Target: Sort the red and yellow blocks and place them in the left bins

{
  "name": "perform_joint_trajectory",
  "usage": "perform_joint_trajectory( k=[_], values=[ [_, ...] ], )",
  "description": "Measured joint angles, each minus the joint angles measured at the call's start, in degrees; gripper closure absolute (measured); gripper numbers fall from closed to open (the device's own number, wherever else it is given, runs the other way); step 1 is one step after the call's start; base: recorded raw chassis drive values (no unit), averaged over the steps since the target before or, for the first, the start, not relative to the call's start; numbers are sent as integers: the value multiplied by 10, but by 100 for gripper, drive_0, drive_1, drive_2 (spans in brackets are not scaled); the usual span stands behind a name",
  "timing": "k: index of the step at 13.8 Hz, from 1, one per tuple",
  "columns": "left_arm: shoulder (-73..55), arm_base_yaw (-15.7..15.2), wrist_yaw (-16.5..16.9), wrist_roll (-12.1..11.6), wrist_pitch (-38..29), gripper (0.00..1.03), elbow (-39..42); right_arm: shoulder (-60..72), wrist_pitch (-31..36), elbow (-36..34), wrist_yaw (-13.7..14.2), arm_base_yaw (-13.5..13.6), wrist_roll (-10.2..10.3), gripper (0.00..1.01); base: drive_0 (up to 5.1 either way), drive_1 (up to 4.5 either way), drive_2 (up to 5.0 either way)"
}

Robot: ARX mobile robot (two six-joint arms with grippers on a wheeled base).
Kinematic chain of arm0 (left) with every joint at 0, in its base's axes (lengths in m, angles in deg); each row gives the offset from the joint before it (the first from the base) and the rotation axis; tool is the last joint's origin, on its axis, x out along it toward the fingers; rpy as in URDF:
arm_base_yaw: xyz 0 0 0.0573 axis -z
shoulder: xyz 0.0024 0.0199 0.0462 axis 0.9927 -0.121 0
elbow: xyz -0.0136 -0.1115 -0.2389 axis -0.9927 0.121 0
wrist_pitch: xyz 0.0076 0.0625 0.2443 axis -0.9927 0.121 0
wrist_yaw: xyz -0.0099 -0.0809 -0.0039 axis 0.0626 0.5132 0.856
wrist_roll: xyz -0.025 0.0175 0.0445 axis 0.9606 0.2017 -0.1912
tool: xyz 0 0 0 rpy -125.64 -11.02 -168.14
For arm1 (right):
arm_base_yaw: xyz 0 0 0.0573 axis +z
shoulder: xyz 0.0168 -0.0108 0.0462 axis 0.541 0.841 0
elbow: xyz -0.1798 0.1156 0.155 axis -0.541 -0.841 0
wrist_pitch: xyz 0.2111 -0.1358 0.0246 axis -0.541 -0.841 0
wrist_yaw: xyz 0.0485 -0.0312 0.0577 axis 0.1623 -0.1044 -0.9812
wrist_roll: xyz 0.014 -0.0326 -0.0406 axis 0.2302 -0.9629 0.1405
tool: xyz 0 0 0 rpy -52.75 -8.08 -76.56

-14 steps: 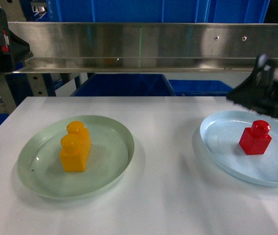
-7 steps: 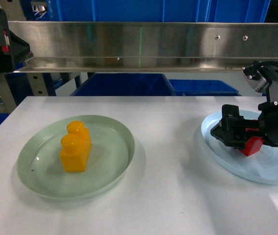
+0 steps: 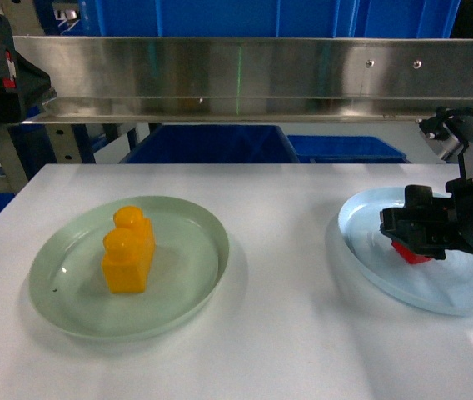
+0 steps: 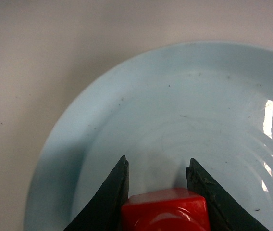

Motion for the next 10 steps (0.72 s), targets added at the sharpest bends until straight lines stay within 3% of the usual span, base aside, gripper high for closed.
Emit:
perform_joint_trajectory(
  k=[2, 4, 7, 8, 9, 10],
  values=[
    [0, 0, 0, 0, 0, 5, 0, -9, 6, -4, 0, 0, 3, 71, 0, 0, 0],
    [0, 0, 0, 0, 0, 5, 0, -65, 44, -14, 10, 5, 27, 71, 0, 0, 0],
    [0, 0, 0, 0, 0, 5, 0, -244, 67, -34, 47, 11, 64, 72, 0, 0, 0],
    [0, 0, 0, 0, 0, 5, 0, -382, 48, -96, 82, 2, 86, 72, 0, 0, 0],
    [0, 0, 0, 0, 0, 5, 0, -642, -146, -226, 122, -57, 144, 72, 0, 0, 0],
    [0, -2, 0, 0, 0, 5, 0, -719, -200, -223, 122, -20, 142, 72, 0, 0, 0]
  ],
)
